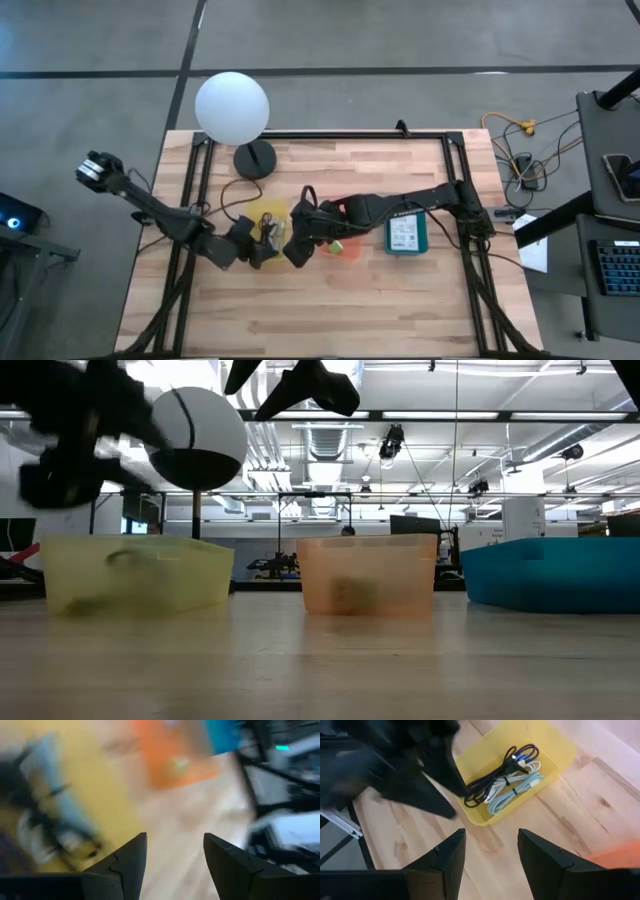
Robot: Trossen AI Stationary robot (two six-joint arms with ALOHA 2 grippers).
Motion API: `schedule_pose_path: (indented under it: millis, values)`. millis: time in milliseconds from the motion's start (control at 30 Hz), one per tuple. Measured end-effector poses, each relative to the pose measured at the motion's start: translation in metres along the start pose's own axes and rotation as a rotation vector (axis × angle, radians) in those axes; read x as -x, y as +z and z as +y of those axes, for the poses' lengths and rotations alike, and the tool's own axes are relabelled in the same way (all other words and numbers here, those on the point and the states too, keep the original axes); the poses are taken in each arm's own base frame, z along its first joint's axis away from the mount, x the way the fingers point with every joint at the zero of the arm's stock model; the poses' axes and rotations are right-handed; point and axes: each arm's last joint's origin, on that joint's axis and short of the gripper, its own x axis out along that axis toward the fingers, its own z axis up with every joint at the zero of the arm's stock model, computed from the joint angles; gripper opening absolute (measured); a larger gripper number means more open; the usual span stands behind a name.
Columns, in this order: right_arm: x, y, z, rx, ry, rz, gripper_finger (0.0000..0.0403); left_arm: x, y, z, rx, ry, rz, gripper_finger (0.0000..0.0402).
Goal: Pick and place items into bin
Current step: Return to Home Position
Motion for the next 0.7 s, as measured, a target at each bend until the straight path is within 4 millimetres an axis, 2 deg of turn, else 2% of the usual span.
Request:
schedule_pose_path:
  millis: [100, 267, 367, 467, 533, 600, 700]
  values:
    - [0.001, -0.004, 0.003, 0.018, -0.007, -0.003, 0.0166, 0.019, 0.012, -0.016, -0.09, -0.077, -0.039, 0.0179]
    - [0.011, -0.019, 0.009, 0.135, -0.061, 0.01, 0.0168, 0.054, 0.03, -0.025, -0.163, -0.105, -0.068, 0.018]
    - [0.027, -0.029, 0.013, 0.21, -0.059, 0.048, 0.0164, 0.076, 0.036, -0.032, -0.234, -0.23, -0.067, 0.018]
    - [0.046, -0.04, 0.023, 0.292, 0.018, 0.075, 0.0158, 0.098, 0.042, -0.041, -0.296, -0.394, -0.069, 0.018]
    - [0.057, -0.049, 0.03, 0.345, 0.051, 0.071, 0.0153, 0.111, 0.046, -0.044, -0.274, -0.495, -0.055, 0.018]
    - [0.063, -0.062, 0.03, 0.38, 0.035, 0.066, 0.0147, 0.118, 0.048, -0.045, -0.224, -0.565, -0.046, 0.018]
    - [0.05, -0.086, 0.017, 0.325, 0.055, 0.141, 0.0136, 0.118, 0.048, -0.047, -0.247, -0.578, -0.067, 0.018]
